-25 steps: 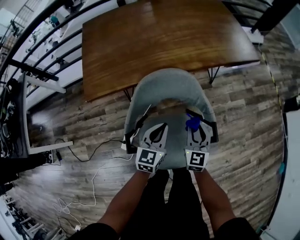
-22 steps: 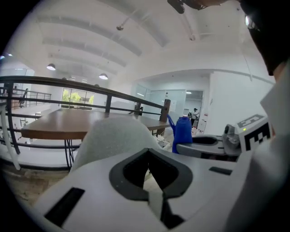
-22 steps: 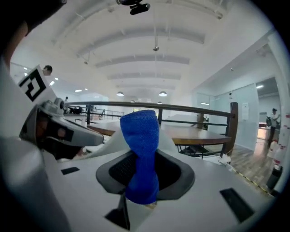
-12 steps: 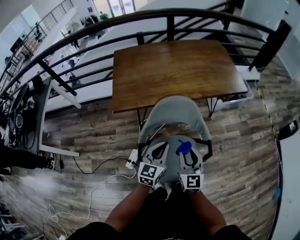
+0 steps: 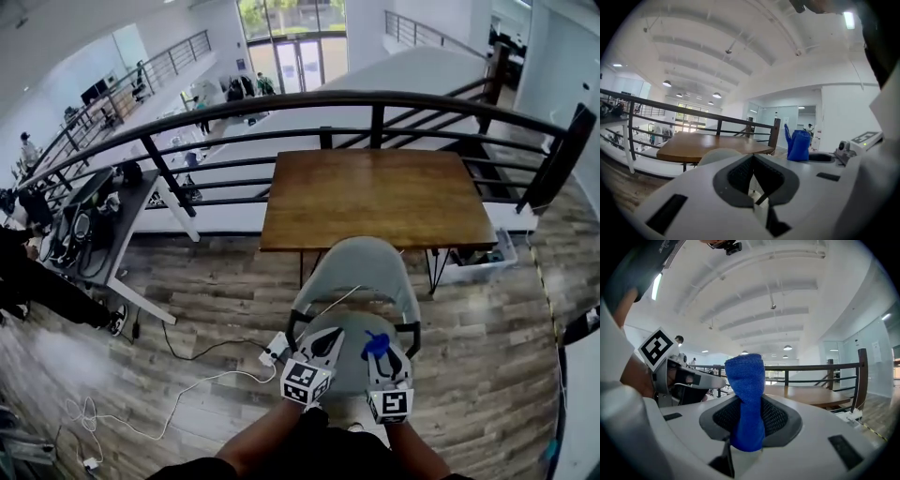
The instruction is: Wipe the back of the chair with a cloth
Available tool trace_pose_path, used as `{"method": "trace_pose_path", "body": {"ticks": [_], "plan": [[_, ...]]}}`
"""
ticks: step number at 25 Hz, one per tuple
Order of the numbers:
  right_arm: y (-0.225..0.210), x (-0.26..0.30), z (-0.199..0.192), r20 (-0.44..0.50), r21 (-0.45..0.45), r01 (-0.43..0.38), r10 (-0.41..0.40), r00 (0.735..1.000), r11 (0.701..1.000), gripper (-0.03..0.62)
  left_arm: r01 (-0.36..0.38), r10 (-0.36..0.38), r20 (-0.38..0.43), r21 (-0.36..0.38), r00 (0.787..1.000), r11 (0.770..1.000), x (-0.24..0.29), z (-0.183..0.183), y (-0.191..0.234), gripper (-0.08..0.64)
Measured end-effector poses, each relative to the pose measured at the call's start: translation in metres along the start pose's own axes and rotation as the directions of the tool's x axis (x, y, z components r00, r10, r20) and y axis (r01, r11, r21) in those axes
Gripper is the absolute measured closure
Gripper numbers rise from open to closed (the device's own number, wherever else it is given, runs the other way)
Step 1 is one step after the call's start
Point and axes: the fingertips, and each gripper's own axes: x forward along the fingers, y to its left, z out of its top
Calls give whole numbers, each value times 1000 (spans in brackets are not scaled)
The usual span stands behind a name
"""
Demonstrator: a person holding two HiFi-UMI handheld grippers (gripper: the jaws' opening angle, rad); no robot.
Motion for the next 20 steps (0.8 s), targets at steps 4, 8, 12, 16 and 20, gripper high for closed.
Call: {"method": "trace_pose_path", "body": {"ticks": [4, 8, 12, 16, 20], "plan": [[-7, -28, 4, 21, 11, -19, 18, 1000, 1000, 476, -51, 52, 19, -40, 998, 998, -25, -3, -19, 561], [-9, -51, 14, 40, 12, -46, 45, 998, 999, 476, -85, 87, 32, -40, 996, 996, -51, -7, -45, 561], [2, -72, 23, 52, -34, -95, 97, 994, 995, 476, -119, 121, 36, -38, 992, 992, -74, -12, -66, 561], [14, -92, 26, 60, -44, -110, 112, 992, 993, 476, -154, 155, 63, -12, 986, 988, -96, -10, -84, 561], [22, -106, 33, 81, -55, -126, 130, 988, 990, 476, -172, 170, 76, 10, 982, 985, -111, -6, -98, 561]]}}
